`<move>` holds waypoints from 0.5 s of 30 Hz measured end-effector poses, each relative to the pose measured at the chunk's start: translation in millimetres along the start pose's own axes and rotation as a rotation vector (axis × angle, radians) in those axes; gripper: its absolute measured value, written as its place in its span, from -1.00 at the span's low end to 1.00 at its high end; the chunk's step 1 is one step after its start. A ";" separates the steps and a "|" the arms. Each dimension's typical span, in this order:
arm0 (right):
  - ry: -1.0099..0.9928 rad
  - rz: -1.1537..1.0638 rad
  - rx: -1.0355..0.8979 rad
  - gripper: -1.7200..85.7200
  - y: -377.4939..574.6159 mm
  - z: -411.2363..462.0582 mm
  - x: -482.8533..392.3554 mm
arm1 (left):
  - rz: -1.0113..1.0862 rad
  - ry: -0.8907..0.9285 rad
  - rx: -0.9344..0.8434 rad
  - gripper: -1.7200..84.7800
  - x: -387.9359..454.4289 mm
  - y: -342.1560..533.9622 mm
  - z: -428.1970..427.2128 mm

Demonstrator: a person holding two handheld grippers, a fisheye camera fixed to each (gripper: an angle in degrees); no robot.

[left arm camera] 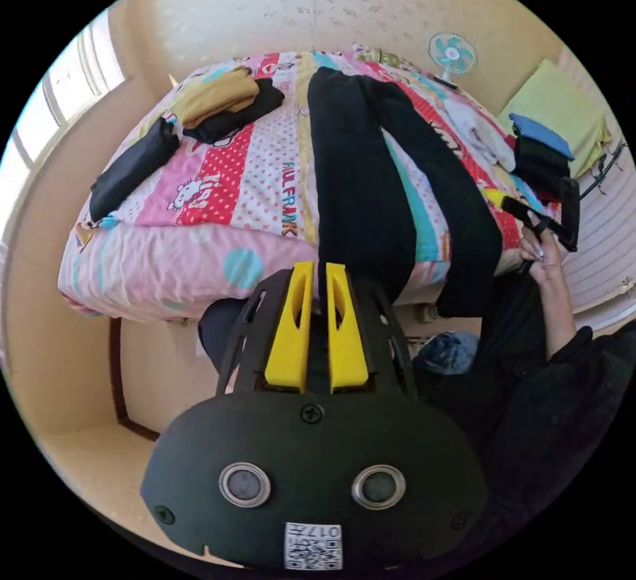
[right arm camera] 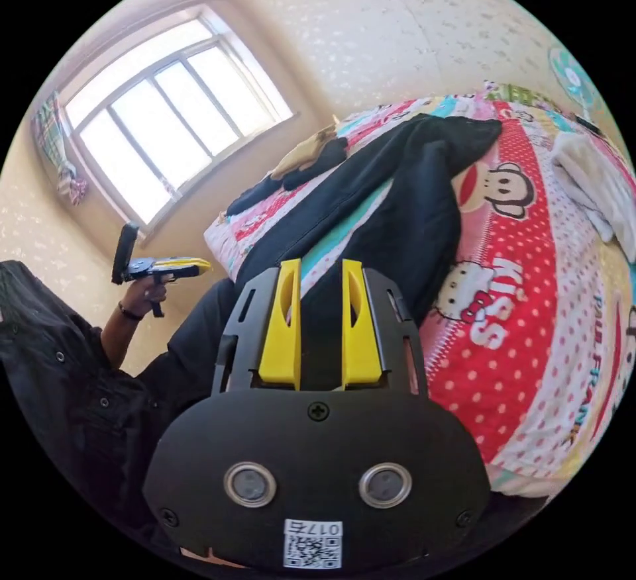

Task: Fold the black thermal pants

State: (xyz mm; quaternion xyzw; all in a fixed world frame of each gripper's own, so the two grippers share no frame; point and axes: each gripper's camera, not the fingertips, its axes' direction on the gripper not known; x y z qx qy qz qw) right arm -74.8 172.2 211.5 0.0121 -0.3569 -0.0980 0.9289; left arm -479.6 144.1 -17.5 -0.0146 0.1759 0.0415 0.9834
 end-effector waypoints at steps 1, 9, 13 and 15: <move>0.039 0.038 -0.001 -0.73 4.3 -7.6 16.7 | 0.022 0.063 0.015 -0.84 7.6 -4.9 3.9; -0.070 0.106 -0.090 -0.70 26.7 -1.2 57.4 | 0.101 0.124 -0.264 -0.71 112.5 -48.4 179.4; -0.092 0.062 -0.142 -0.67 28.0 11.9 62.8 | 0.168 0.142 -0.235 -0.82 130.7 -35.3 174.8; -0.150 0.055 -0.161 -0.66 24.0 16.6 69.8 | 0.243 0.128 -0.229 -0.92 133.9 -29.5 165.3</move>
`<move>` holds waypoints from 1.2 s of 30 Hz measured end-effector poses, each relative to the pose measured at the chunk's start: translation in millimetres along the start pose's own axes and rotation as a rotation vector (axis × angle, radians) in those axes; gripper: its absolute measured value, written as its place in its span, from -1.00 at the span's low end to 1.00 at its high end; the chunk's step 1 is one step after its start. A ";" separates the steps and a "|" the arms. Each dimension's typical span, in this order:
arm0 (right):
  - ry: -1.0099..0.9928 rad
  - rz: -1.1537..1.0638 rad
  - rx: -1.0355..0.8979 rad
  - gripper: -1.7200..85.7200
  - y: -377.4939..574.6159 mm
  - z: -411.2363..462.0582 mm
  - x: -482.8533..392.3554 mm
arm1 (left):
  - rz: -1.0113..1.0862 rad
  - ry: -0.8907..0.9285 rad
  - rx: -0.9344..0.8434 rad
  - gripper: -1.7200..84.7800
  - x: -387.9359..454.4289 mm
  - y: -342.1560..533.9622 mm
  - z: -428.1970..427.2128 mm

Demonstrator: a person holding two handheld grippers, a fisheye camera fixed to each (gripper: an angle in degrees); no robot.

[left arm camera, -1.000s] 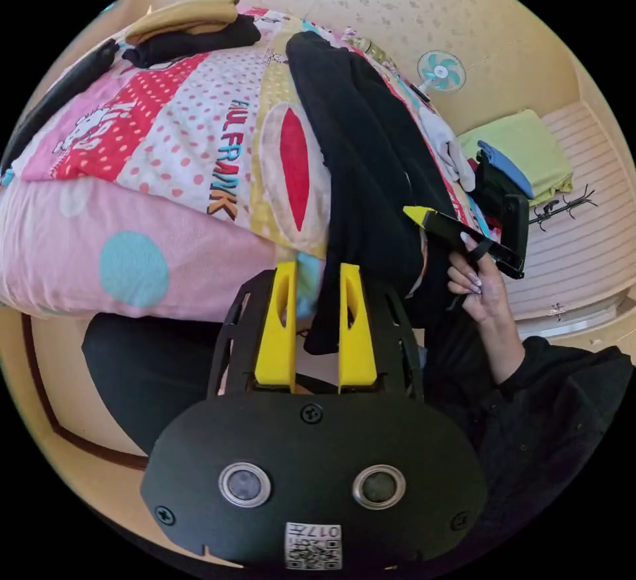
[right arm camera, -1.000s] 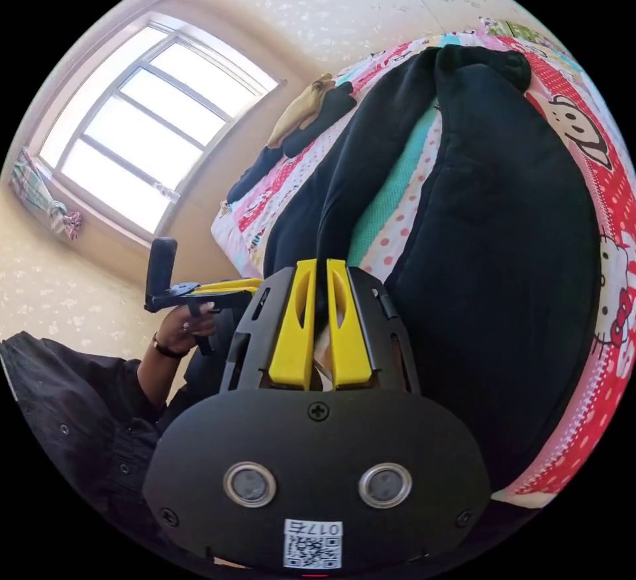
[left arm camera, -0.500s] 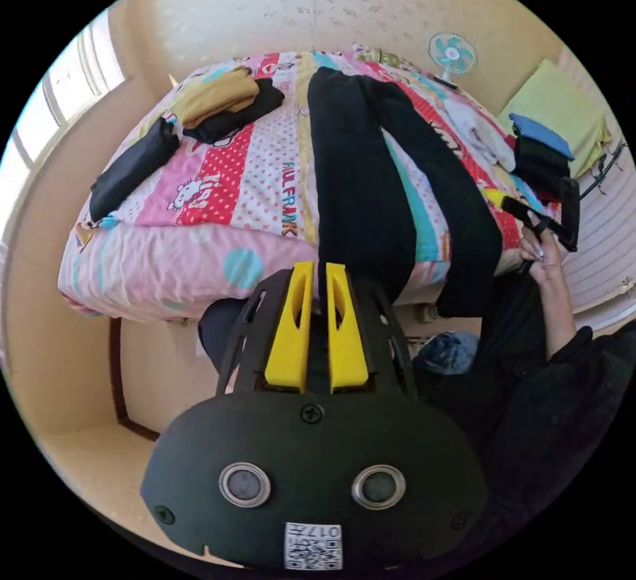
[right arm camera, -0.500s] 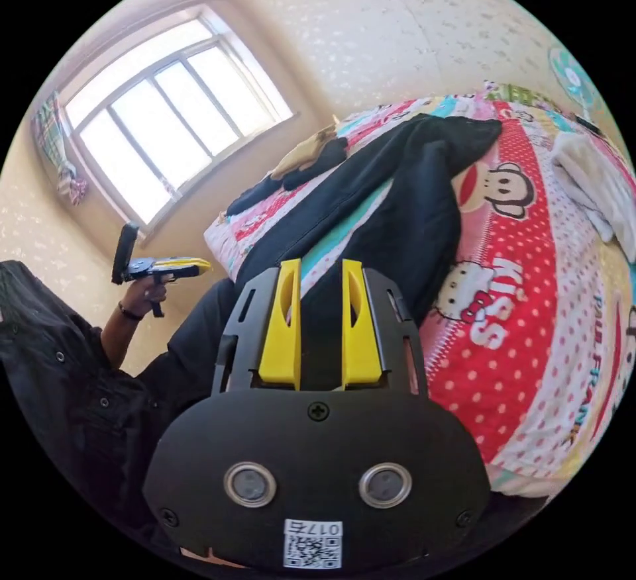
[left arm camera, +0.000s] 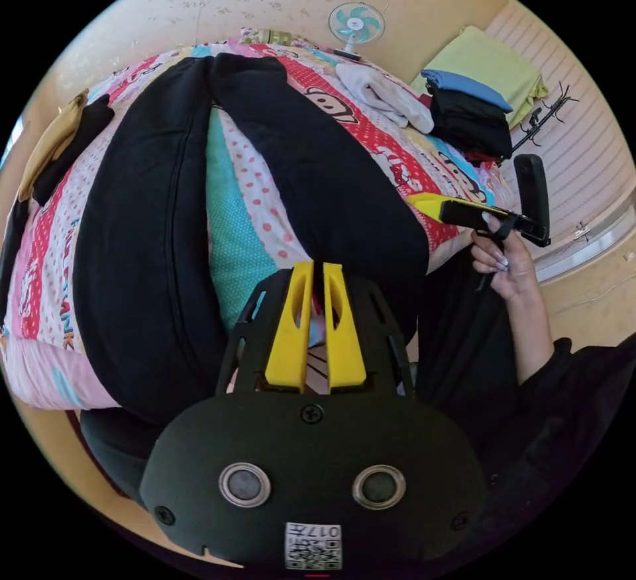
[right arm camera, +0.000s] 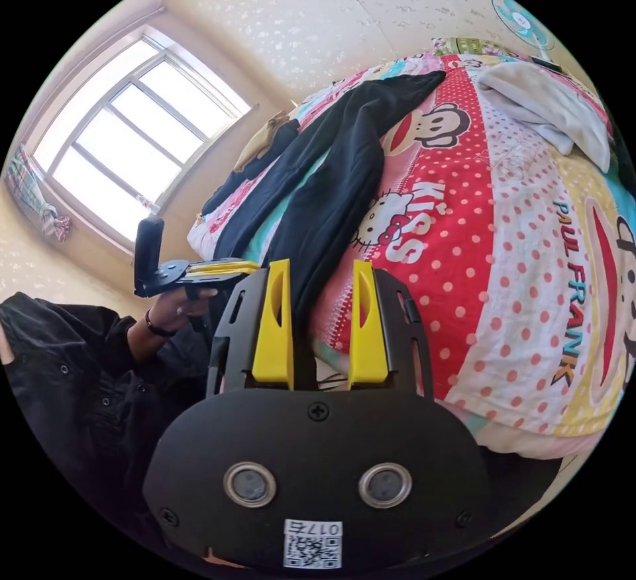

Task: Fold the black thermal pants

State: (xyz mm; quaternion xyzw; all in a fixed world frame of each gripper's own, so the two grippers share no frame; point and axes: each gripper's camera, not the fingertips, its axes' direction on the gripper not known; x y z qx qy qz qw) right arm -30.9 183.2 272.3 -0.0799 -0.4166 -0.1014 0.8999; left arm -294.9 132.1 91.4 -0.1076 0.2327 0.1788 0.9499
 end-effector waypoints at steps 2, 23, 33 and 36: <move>-0.067 -0.016 -0.020 -0.66 -4.7 -0.3 5.1 | 0.027 0.033 -0.039 -0.94 -3.3 4.1 -20.5; -0.469 0.237 0.108 -0.85 -6.7 38.7 57.4 | 0.024 0.121 -0.017 -0.66 4.1 41.9 -28.2; -0.520 0.251 0.012 -0.88 -34.4 52.7 65.3 | -0.126 0.058 0.066 -0.80 -37.9 57.0 -5.8; -0.562 0.186 0.026 -0.86 -42.3 32.7 94.4 | -0.065 0.222 0.080 -0.89 -63.8 64.8 -11.2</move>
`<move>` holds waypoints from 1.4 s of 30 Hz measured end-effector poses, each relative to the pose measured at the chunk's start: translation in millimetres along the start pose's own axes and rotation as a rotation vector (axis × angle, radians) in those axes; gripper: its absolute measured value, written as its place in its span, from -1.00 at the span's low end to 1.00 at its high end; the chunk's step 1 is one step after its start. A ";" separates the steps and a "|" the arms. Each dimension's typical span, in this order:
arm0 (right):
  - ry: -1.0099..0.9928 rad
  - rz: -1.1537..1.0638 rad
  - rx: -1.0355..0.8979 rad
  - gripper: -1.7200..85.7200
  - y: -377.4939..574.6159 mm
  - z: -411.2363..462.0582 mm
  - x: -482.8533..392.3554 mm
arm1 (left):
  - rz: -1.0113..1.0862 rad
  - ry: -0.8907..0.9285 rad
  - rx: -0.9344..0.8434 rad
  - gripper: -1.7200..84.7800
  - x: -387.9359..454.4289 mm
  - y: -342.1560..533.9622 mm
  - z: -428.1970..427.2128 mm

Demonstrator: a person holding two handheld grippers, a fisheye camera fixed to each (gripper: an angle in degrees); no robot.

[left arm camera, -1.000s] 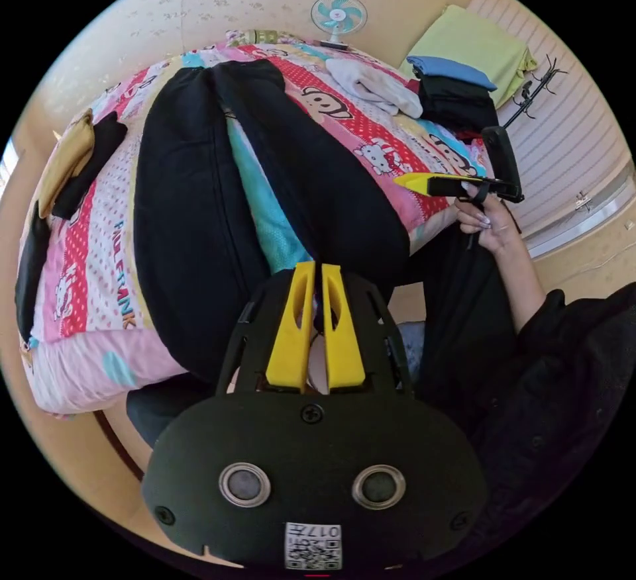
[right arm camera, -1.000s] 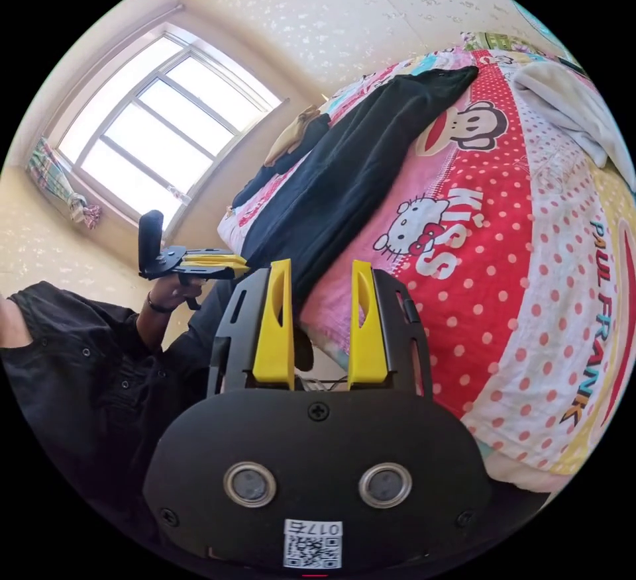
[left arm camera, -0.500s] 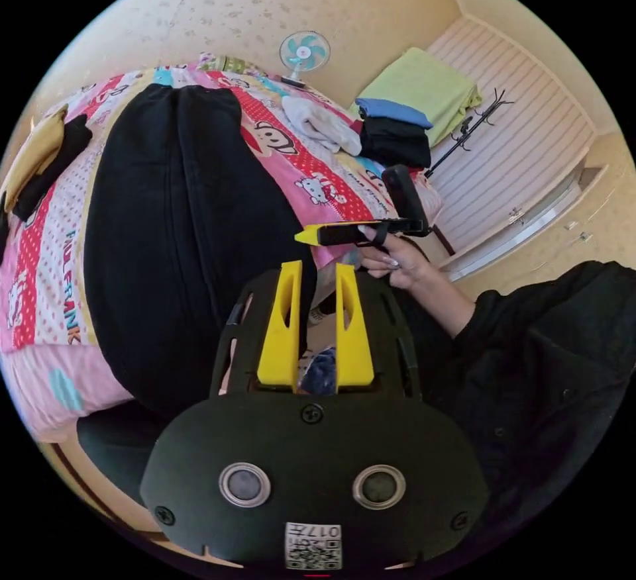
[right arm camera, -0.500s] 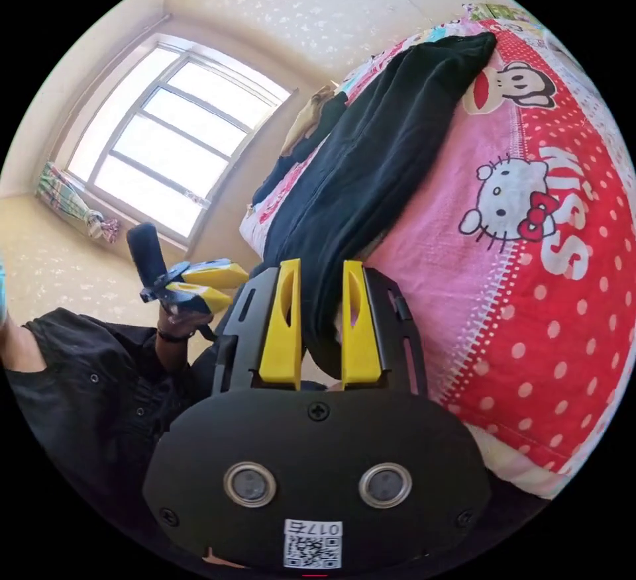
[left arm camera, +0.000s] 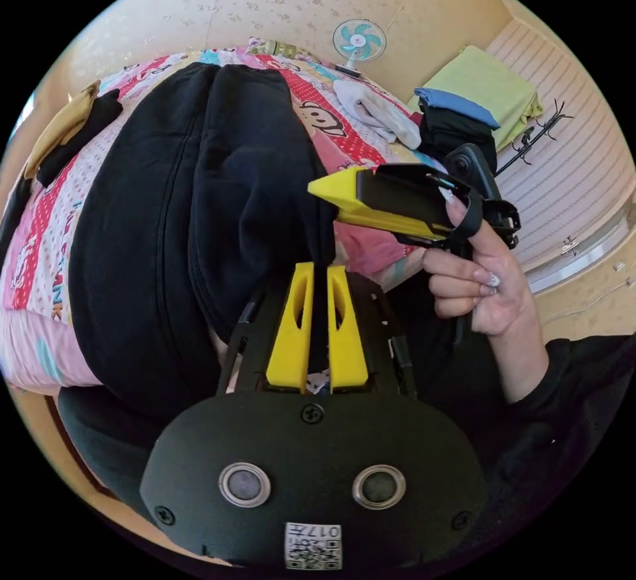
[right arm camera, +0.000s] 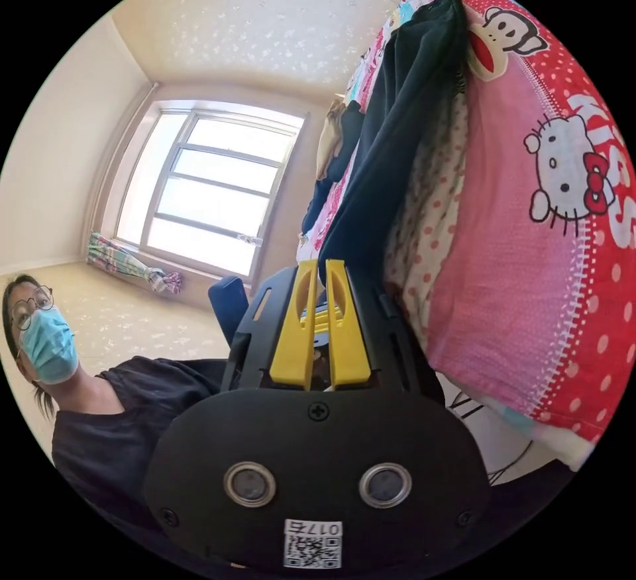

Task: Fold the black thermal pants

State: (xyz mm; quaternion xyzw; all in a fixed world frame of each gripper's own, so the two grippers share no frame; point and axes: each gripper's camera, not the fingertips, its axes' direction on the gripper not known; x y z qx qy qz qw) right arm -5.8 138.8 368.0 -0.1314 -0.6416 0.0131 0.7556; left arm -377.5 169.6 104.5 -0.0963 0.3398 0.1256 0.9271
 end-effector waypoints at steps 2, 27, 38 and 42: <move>0.031 -0.023 0.054 -0.83 -14.5 -28.8 10.5 | 0.046 0.161 0.020 -0.90 -13.3 2.9 -13.5; -0.195 0.052 0.484 -0.87 -307.1 41.9 38.0 | -0.723 1.419 0.466 -0.94 -270.3 89.5 -36.5; -0.071 -0.004 0.042 -0.69 -290.1 191.2 35.3 | -0.619 0.347 0.239 -0.92 -324.4 143.6 -176.4; 0.089 -0.200 -0.067 -0.68 -224.7 174.6 -4.1 | -0.531 0.228 0.244 -0.83 -311.9 133.6 -188.9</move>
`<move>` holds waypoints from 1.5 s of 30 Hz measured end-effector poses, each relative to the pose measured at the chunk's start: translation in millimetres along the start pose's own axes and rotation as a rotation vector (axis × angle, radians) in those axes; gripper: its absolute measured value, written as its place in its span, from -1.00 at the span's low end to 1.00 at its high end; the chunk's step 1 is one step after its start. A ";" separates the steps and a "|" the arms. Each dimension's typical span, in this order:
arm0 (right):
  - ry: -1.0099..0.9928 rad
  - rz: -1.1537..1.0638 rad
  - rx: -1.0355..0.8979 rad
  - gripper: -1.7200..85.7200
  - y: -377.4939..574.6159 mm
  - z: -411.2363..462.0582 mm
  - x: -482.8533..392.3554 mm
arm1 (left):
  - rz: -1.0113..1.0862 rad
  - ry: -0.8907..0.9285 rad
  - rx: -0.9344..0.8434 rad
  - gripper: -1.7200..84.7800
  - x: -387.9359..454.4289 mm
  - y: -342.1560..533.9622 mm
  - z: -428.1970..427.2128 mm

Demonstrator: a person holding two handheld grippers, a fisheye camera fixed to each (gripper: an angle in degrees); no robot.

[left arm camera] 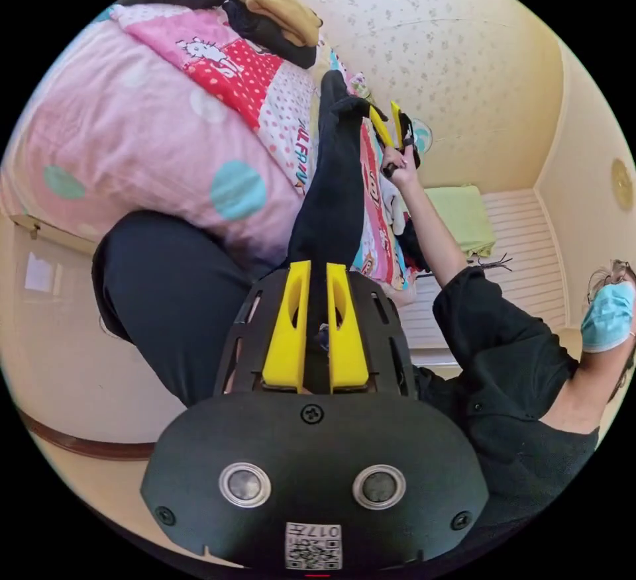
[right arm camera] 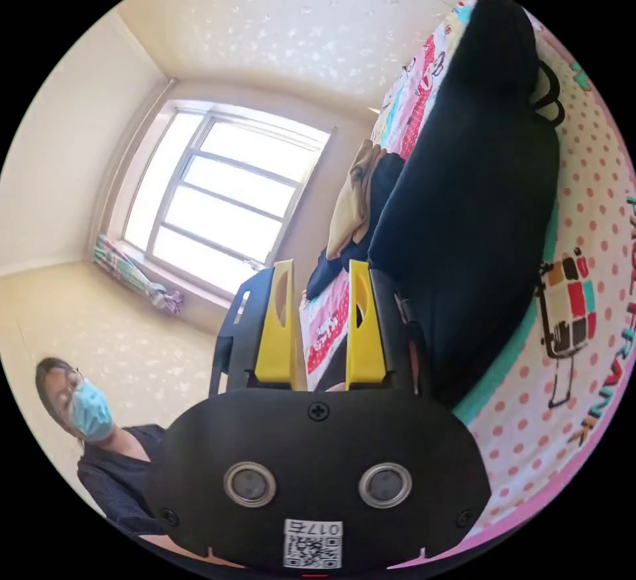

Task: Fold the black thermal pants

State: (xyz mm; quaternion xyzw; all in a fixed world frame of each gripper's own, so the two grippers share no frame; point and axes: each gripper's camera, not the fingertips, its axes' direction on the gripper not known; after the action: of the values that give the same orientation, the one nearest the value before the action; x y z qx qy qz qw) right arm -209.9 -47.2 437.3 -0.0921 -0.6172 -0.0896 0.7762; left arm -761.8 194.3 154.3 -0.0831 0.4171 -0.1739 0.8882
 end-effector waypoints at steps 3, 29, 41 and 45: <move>0.194 -0.087 -0.091 -0.68 58.7 8.6 -33.6 | 0.097 -0.031 0.125 -0.78 22.8 -11.5 3.9; 0.278 0.058 -0.029 -0.67 181.1 54.1 -70.4 | 0.207 -0.274 0.065 -0.86 149.8 -19.4 108.1; 0.200 0.124 0.086 -0.58 175.8 90.2 -51.1 | 0.222 -0.378 -0.073 -0.67 137.7 -84.8 205.9; 0.085 0.217 -0.015 -0.78 149.6 100.9 -15.3 | 0.245 -0.458 -0.028 -0.71 158.1 -65.7 217.4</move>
State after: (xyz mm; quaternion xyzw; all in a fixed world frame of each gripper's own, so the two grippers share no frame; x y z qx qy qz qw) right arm -270.4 123.5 439.8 -0.1603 -0.5693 -0.0136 0.8062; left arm -516.7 74.3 199.7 -0.0814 0.2143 -0.0361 0.9727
